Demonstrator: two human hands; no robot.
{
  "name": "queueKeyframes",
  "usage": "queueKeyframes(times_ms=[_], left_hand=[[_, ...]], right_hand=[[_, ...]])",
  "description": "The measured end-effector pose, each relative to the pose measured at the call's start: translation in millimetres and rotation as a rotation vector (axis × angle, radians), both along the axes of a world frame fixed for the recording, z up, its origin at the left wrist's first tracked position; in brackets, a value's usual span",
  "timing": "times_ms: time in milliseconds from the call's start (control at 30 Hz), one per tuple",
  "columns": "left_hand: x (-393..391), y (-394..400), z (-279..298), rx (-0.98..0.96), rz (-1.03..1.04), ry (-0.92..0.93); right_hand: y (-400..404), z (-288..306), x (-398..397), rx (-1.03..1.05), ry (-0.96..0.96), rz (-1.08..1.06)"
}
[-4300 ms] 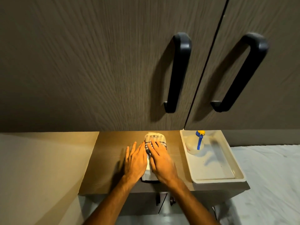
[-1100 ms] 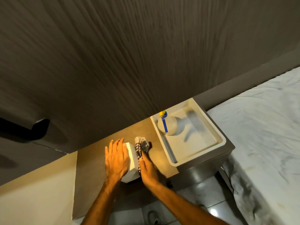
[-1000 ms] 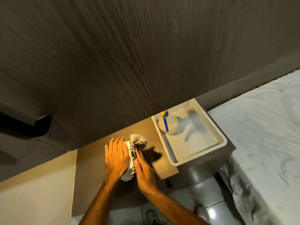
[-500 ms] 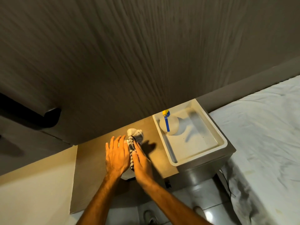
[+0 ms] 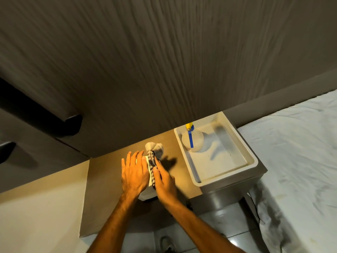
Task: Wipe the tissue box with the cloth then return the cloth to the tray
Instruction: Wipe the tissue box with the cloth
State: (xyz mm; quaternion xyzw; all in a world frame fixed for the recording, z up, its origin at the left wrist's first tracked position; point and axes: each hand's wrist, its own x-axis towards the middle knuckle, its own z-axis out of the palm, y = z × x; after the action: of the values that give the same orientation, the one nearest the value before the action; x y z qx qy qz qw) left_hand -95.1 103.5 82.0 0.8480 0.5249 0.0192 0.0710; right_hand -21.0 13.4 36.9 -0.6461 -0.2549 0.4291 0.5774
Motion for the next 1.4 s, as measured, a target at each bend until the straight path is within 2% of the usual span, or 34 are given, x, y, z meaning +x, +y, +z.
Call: queueKeyframes(times_ms=[67,233,367,500,633,733,800,867,933,1000,1067,1133,1233,1400], left_hand=[[-0.2,-1.0,2.2,-0.012,0.007,-0.022],[0.0,-0.4,1.1,-0.021,0.033,-0.065],[-1.0,1.2,-0.7,-0.016,0.039,-0.071],[-0.5,-4.7,5.7,0.047,-0.045,-0.025],[0.5,-2.1,5.0,-0.004,0.020,-0.037],[-0.8,0.3,1.3,-0.026,0.030,-0.029],[-0.6,1.0,0.1,-0.018,0.036,-0.036],[1.0,0.2,1.6,-0.013,0.040,-0.039],[2.7,-0.9,2.0,-0.005,0.036,-0.027],[0.6,-1.5,3.7,0.010,0.016,0.002],[-1.4,-0.5,4.0,0.004,0.011,0.006],[1.7,-2.0,0.0,-0.001,0.022,-0.026],[10.6,-10.0,-6.0,-0.041,0.052,-0.079],[16.8,-8.9,-9.0,-0.012,0.047,-0.127]], right_hand=[[16.8,3.6,12.1,0.011,0.021,0.043],[6.8,-14.2,14.4,-0.165,-0.049,0.020],[-31.9,-14.4,-12.7,-0.046,-0.039,0.018],[0.4,3.9,-2.0,0.091,0.066,0.002],[25.8,5.3,14.0,0.002,0.114,-0.019],[9.8,-5.8,12.9,-0.104,0.045,-0.060],[-2.9,-14.1,2.2,-0.143,0.063,-0.006],[-11.9,-16.5,-8.2,-0.112,0.072,0.000],[-10.5,-10.0,-6.6,0.028,0.050,-0.010],[-1.1,-0.3,0.9,0.153,0.005,0.071],[12.5,1.2,8.0,0.118,0.066,0.071],[16.3,-7.8,12.3,0.018,0.128,-0.022],[1.6,-14.4,15.8,-0.141,-0.044,-0.095],[-36.7,-1.2,2.6,-0.234,-0.283,-0.167]])
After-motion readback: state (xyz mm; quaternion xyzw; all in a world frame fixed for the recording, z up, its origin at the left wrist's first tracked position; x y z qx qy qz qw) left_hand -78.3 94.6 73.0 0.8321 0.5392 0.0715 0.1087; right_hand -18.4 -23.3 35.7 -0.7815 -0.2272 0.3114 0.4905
